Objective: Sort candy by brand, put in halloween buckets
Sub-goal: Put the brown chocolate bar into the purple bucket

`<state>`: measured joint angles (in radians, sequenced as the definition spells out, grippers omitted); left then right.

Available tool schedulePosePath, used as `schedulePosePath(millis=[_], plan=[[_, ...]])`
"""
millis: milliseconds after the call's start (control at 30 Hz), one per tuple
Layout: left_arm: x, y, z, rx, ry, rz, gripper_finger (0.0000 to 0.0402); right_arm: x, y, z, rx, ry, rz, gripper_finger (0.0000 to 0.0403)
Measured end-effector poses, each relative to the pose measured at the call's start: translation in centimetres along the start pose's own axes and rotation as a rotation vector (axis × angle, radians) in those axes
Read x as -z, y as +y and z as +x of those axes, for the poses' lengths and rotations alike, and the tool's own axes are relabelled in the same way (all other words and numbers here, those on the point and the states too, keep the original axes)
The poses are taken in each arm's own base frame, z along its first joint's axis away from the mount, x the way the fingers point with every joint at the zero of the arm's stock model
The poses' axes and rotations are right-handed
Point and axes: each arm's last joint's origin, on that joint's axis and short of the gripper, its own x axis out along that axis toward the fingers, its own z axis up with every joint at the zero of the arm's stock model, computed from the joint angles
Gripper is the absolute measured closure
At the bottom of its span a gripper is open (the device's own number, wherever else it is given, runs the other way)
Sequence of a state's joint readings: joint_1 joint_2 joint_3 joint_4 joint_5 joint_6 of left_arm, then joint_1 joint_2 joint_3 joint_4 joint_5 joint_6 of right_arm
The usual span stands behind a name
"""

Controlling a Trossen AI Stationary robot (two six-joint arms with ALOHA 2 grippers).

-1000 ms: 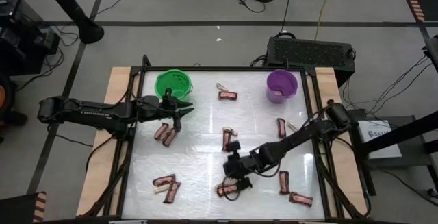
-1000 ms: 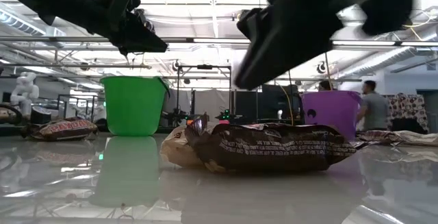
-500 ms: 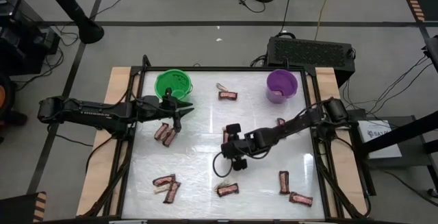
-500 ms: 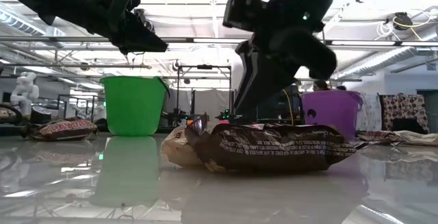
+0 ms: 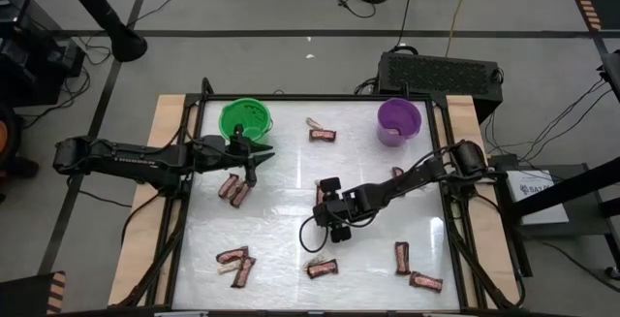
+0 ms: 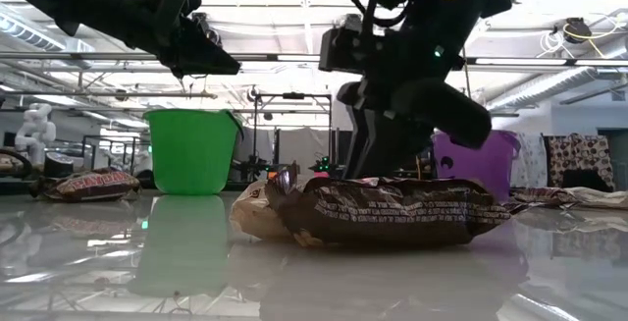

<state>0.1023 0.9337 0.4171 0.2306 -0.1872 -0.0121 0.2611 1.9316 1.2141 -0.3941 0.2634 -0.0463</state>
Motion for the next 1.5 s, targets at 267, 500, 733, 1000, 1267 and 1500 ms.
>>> schedulePosePath(millis=[267,500,733,1000,1267,1500], plan=[[0.0,0.0,0.0,0.0,0.0,0.001,0.0304,0.0,0.0,0.2,0.0,0.004,0.004,0.0308],[0.0,0.0,0.0,0.0,0.0,0.001,0.0304,0.3,0.3,1.2,0.016,0.029,0.012,0.0352],[0.0,0.0,0.0,0.0,0.0,0.001,0.0304,0.3,0.1,0.2,0.014,0.025,0.009,0.0396],[0.0,0.0,0.0,0.0,0.0,0.001,0.0304,0.1,-1.8,-5.8,0.088,0.07,0.016,0.0402],[0.0,0.0,0.0,0.0,0.0,0.001,0.0304,2.1,-6.1,-13.5,0.321,0.068,0.152,0.0403],[0.0,0.0,0.0,0.0,0.0,0.001,0.0304,5.1,-10.7,-18.3,0.491,0.071,0.352,0.0403]])
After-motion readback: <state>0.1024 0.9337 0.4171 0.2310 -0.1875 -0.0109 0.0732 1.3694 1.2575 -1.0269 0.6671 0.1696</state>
